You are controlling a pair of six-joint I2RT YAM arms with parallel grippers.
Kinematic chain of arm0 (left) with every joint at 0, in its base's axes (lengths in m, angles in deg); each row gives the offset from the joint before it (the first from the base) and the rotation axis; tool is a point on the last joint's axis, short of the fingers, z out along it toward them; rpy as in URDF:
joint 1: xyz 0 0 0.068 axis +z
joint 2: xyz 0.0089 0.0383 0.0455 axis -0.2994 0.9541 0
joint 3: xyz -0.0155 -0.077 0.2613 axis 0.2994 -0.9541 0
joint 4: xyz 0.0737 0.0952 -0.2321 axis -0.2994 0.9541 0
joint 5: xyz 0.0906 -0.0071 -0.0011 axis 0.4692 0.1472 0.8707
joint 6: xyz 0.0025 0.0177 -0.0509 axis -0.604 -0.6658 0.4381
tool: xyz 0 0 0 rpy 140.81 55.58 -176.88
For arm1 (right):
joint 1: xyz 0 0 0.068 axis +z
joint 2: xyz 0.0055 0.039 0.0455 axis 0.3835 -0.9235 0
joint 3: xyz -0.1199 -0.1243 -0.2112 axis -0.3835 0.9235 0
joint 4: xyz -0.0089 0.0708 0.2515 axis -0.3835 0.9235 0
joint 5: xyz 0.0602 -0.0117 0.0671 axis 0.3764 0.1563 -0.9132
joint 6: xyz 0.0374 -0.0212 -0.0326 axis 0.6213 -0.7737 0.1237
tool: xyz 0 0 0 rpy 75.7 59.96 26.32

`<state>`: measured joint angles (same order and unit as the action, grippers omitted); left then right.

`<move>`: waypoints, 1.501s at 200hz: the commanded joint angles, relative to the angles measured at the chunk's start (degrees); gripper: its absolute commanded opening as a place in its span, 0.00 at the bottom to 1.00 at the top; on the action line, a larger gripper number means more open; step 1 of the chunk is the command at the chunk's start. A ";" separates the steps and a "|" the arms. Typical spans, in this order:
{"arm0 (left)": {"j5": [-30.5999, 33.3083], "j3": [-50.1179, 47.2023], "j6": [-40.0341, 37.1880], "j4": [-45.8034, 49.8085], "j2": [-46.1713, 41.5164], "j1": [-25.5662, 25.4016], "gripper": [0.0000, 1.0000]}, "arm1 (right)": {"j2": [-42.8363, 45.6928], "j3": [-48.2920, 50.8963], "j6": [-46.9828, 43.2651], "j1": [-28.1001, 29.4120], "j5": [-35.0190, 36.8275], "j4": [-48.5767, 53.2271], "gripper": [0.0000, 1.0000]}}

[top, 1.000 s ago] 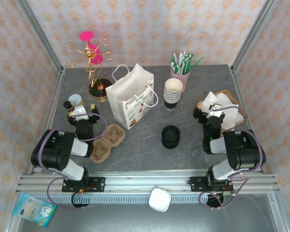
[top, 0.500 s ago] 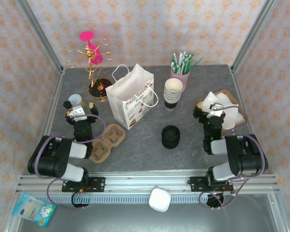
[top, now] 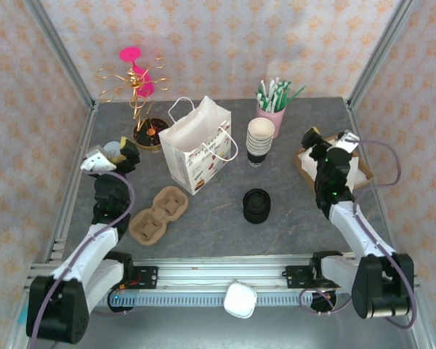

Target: Pack the takeout coffee

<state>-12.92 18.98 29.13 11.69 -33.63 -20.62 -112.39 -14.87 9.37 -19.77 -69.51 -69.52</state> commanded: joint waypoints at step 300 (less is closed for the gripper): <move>-6.68 44.43 4.70 50.64 17.34 -37.05 0.99 | -39.06 -58.97 8.62 20.10 3.31 63.39 0.29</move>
<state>-20.52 61.26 35.49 60.91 -16.76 -57.45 -150.20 -71.35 18.60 0.08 -68.92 -8.36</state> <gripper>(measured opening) 0.990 0.302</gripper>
